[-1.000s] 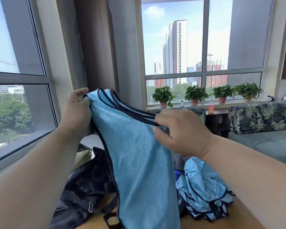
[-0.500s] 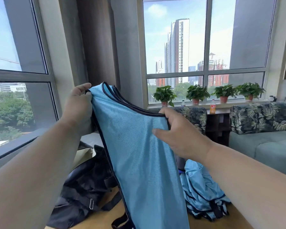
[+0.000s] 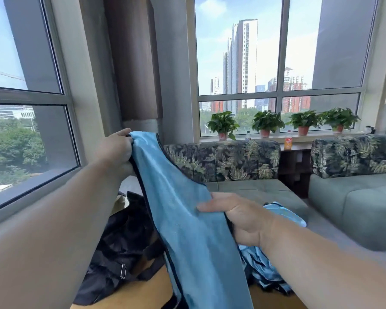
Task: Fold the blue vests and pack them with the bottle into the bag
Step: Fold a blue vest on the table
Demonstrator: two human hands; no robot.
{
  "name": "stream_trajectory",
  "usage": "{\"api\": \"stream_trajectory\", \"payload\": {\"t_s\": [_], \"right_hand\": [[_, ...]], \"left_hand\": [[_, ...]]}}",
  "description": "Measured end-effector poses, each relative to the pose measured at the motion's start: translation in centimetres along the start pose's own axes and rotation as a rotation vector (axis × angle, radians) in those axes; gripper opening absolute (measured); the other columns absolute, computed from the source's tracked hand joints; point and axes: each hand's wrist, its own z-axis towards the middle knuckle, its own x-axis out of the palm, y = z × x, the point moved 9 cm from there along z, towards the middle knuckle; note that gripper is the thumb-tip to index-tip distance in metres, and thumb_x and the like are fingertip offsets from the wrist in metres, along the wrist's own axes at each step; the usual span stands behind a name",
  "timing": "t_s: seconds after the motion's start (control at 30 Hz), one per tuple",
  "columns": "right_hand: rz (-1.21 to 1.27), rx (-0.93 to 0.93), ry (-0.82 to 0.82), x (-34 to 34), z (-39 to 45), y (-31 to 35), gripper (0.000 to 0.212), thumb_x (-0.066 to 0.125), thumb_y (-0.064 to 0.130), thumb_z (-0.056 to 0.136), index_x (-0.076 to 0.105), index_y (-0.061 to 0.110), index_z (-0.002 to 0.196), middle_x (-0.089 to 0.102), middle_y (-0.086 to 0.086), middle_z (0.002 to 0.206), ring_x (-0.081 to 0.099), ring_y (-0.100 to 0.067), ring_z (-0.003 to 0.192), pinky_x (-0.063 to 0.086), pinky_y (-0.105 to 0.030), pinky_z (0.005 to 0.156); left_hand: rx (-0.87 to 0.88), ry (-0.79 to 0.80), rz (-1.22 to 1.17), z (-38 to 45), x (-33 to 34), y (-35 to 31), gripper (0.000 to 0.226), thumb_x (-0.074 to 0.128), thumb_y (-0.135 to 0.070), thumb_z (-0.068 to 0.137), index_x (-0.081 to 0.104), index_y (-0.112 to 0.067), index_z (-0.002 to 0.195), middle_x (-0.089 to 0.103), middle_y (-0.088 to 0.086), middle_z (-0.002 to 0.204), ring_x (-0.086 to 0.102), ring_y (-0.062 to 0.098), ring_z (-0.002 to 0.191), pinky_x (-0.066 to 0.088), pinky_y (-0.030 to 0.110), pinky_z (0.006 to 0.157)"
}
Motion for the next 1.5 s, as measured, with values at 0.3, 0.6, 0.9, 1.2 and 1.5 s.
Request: {"api": "stream_trajectory", "payload": {"t_s": [0.3,0.6,0.9,1.2,1.5], "right_hand": [[0.194,-0.075,0.071,0.6,2.3,-2.7,0.049,0.061,0.015,0.102,0.053,0.001,0.149,0.047,-0.027,0.156,0.04,-0.047,0.147,0.033,-0.062,0.122],[0.243,-0.097,-0.209,-0.8,4.2,-2.7,0.041,0.052,0.02,0.106,0.062,-0.006,0.136,0.071,-0.024,0.125,0.072,-0.032,0.103,0.06,-0.044,0.091],[0.274,-0.136,-0.374,-2.6,5.6,-1.8,0.03,0.055,0.016,0.106,0.066,-0.005,0.125,0.07,-0.022,0.104,0.07,-0.033,0.085,0.059,-0.046,0.082],[0.296,-0.132,-0.395,-3.2,5.9,-0.7,0.036,0.052,0.019,0.107,0.064,-0.008,0.128,0.072,-0.025,0.108,0.072,-0.035,0.089,0.06,-0.048,0.086],[0.296,-0.144,-0.428,-5.4,5.8,-0.2,0.048,0.055,0.021,0.106,0.055,-0.01,0.142,0.065,-0.026,0.122,0.068,-0.038,0.103,0.057,-0.052,0.093]], "left_hand": [[-0.035,0.079,0.025,1.0,-0.7,4.4,0.013,0.051,-0.016,0.11,0.062,-0.018,0.116,0.065,0.005,0.097,0.066,0.016,0.079,0.059,0.027,0.068],[-0.592,0.343,-0.081,-8.3,-2.2,18.9,0.05,0.052,-0.056,0.104,0.049,-0.019,0.138,0.079,0.012,0.104,0.079,0.027,0.083,0.062,0.037,0.071],[-0.805,0.419,-0.416,-16.6,-4.3,25.8,0.085,0.041,-0.079,0.091,0.074,-0.011,0.129,0.066,0.02,0.14,0.069,0.04,0.121,0.058,0.053,0.097],[-0.506,0.752,-0.711,-16.7,-2.7,24.6,0.102,0.021,-0.081,0.098,0.004,-0.007,0.166,0.008,0.023,0.172,0.011,0.037,0.16,0.008,0.05,0.128],[-0.518,0.756,-0.395,-16.5,-2.7,23.0,0.089,0.104,-0.014,0.049,0.069,0.009,0.127,0.068,0.033,0.127,0.074,0.043,0.103,0.063,0.049,0.086]]}}
